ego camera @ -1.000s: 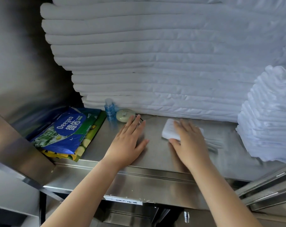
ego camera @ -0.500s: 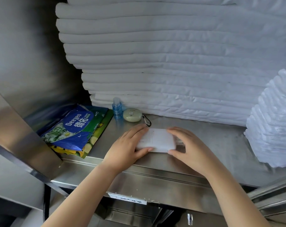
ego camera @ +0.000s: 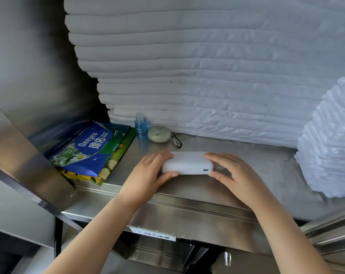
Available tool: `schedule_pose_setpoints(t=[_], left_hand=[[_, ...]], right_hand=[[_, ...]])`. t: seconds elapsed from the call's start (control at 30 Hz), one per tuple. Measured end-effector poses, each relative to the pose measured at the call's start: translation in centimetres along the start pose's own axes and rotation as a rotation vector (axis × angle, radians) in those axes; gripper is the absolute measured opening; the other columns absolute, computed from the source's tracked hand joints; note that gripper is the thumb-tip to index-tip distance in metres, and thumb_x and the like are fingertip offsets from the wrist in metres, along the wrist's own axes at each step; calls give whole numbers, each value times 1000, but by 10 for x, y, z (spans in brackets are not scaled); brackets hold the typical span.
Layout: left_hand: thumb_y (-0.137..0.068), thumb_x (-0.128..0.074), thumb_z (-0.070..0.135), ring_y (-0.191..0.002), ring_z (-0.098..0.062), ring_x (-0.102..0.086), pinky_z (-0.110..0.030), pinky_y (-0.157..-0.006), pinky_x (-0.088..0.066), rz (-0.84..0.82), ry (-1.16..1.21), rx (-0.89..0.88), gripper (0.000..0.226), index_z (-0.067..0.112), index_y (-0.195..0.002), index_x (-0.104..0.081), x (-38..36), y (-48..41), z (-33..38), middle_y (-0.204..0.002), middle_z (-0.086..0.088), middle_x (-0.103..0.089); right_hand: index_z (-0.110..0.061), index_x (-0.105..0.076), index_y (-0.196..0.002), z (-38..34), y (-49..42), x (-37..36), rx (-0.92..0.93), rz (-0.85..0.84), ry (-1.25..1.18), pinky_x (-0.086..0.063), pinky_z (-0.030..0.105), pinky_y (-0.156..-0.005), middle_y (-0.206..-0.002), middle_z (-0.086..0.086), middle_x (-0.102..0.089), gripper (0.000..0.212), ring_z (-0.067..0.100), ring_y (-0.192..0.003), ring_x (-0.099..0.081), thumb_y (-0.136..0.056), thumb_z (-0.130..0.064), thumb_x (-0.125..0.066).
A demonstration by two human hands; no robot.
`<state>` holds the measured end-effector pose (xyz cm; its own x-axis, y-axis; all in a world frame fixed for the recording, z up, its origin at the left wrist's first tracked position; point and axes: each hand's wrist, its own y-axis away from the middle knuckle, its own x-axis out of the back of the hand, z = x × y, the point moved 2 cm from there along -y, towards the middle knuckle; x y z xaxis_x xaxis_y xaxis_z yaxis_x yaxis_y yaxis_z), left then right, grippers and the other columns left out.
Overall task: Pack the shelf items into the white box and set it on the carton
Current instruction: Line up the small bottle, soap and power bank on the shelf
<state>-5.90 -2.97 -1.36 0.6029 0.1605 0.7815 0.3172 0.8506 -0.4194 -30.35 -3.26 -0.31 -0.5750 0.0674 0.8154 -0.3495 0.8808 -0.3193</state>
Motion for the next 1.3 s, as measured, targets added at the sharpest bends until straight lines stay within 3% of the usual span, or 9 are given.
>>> schedule_pose_setpoints(t=[0.13, 0.27, 0.37, 0.5, 0.63, 0.73, 0.87, 1.1, 1.3], left_hand=[[-93, -29, 56, -91, -30, -61, -34, -75, -48, 74, -101, 24, 62, 5, -111, -59, 3, -1, 8, -103, -9, -63], [-95, -29, 51, -87, -31, -60, -32, -69, -45, 166, -92, 80, 58, 4, -114, -57, 5, -6, 11, -95, -10, -64], [-94, -36, 34, -87, -30, -61, -31, -65, -45, 204, -83, 67, 40, 13, -126, -49, 3, -5, 14, -103, -11, -60], [-93, -40, 23, -96, -31, -62, -35, -54, -52, 235, -127, 48, 34, 24, -127, -40, -1, -7, 13, -124, -10, -54], [-86, -63, 16, -106, -28, -58, -31, -64, -52, 236, -175, 20, 50, 20, -131, -41, -5, -7, 8, -132, -8, -49], [-83, -65, 28, -114, -27, -52, -35, -83, -50, 189, -248, 4, 64, 13, -139, -39, -8, -9, 5, -140, -6, -43], [-76, -66, 43, -118, -25, -47, -36, -95, -43, 123, -292, 53, 82, 13, -144, -31, -10, -13, 4, -143, -4, -40], [-75, -61, 56, -118, -30, -47, -39, -101, -38, 58, -389, 64, 91, 5, -144, -31, -10, -17, 10, -135, -13, -45], [-77, -48, 64, -118, -25, -42, -35, -103, -33, -37, -299, 47, 89, 11, -145, -30, -12, -11, 7, -134, -7, -43]], right_hand=[[-33, -58, -123, -2, -2, 2, -2, 33, -30, -31, 2, -88, -111, -24, -58, 43, -3, -106, -49, -86, -51, -45], [-29, -63, -114, -4, -5, -2, -23, 115, -8, -34, 4, -77, -96, -25, -56, 33, 1, -94, -51, -90, -45, -47], [-21, -63, -116, -7, -8, -2, -27, 214, 8, -39, 12, -79, -97, -16, -63, 29, 10, -93, -58, -90, -32, -56], [-14, -56, -128, -14, -10, -9, 112, 330, 100, -44, 23, -89, -116, -2, -62, 43, 11, -104, -56, -86, -12, -66], [-17, -51, -132, -12, -13, -15, 117, 247, 127, -45, 37, -95, -137, -3, -49, 55, 12, -122, -48, -81, -12, -71], [-15, -44, -139, -11, -17, -18, 106, 179, 193, -33, 30, -102, -143, 0, -44, 74, 12, -129, -39, -74, -20, -78], [-16, -31, -146, -11, -21, -20, 77, 128, 239, -20, 20, -103, -148, 1, -36, 90, 12, -132, -32, -71, -26, -80], [-20, -32, -146, -11, -24, -20, 26, 121, 224, -31, 28, -98, -141, -1, -44, 96, 20, -120, -49, -66, -36, -82], [-19, -36, -143, -5, -14, -21, -20, 36, 144, -23, 21, -98, -137, -3, -48, 91, 18, -120, -46, -68, -47, -79]])
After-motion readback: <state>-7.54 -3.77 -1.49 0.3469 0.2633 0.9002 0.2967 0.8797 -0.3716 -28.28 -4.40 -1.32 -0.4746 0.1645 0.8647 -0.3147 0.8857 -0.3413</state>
